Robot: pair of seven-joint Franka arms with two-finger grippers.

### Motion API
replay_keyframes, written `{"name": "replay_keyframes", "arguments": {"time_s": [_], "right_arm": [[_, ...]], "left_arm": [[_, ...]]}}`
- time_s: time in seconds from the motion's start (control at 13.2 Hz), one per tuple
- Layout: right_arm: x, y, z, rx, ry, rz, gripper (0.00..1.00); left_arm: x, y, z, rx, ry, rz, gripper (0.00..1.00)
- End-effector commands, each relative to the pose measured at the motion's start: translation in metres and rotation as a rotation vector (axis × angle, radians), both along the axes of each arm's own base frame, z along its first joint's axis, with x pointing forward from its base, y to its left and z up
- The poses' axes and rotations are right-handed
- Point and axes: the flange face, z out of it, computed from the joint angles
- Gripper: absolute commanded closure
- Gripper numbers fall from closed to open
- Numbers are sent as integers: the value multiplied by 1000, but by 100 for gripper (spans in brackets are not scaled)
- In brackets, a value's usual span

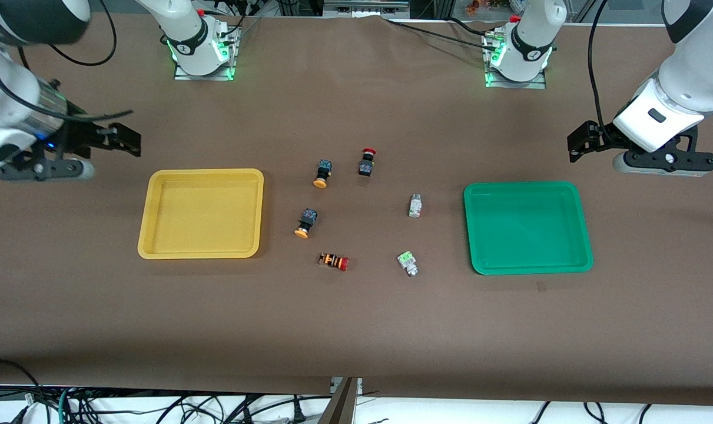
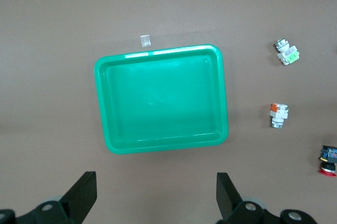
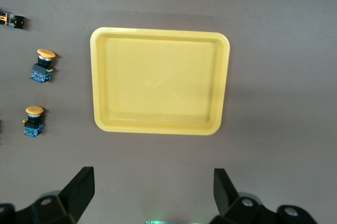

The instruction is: Place green and yellow buttons in trays

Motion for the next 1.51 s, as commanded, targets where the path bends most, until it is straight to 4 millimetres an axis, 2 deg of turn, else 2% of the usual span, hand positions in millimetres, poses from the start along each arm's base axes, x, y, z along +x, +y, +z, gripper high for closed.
{"name": "replay_keyframes", "arguments": {"time_s": [0.0, 0.15, 0.3, 0.45, 0.53, 0.6, 0.75, 0.91, 0.98, 1.13, 1.28, 1.36, 1.43], "right_arm": [[29, 12, -58, -1, 61, 10, 0], [38, 41, -91, 18, 66, 17, 0], [48, 61, -135, 68, 89, -145, 0], [37, 107, -174, 53, 105, -231, 0], [27, 131, -191, 49, 112, -263, 0], [11, 162, -208, 54, 114, -303, 0], [-24, 211, -240, 66, 112, -386, 0], [-59, 243, -277, 82, 116, -422, 0], [-75, 255, -294, 84, 124, -446, 0], [-96, 274, -323, 85, 150, -482, 0], [-113, 283, -352, 88, 166, -492, 0], [-122, 289, -359, 104, 162, -485, 0], [-125, 291, -364, 110, 163, -484, 0]], "left_arm": [[12, -24, -23, -23, 53, -35, 0], [23, -75, -80, -26, 127, -111, 0], [35, -127, -133, -52, 129, -138, 0], [38, -187, -195, -72, 114, -173, 0], [36, -213, -225, -80, 106, -177, 0], [34, -228, -259, -83, 118, -175, 0], [34, -246, -309, -100, 100, -190, 0], [20, -268, -341, -104, 110, -220, 0], [10, -275, -355, -101, 119, -227, 0], [-3, -274, -383, -108, 112, -229, 0], [-10, -272, -410, -103, 136, -224, 0], [-10, -270, -413, -101, 143, -223, 34], [-11, -270, -413, -97, 151, -221, 58]]}}
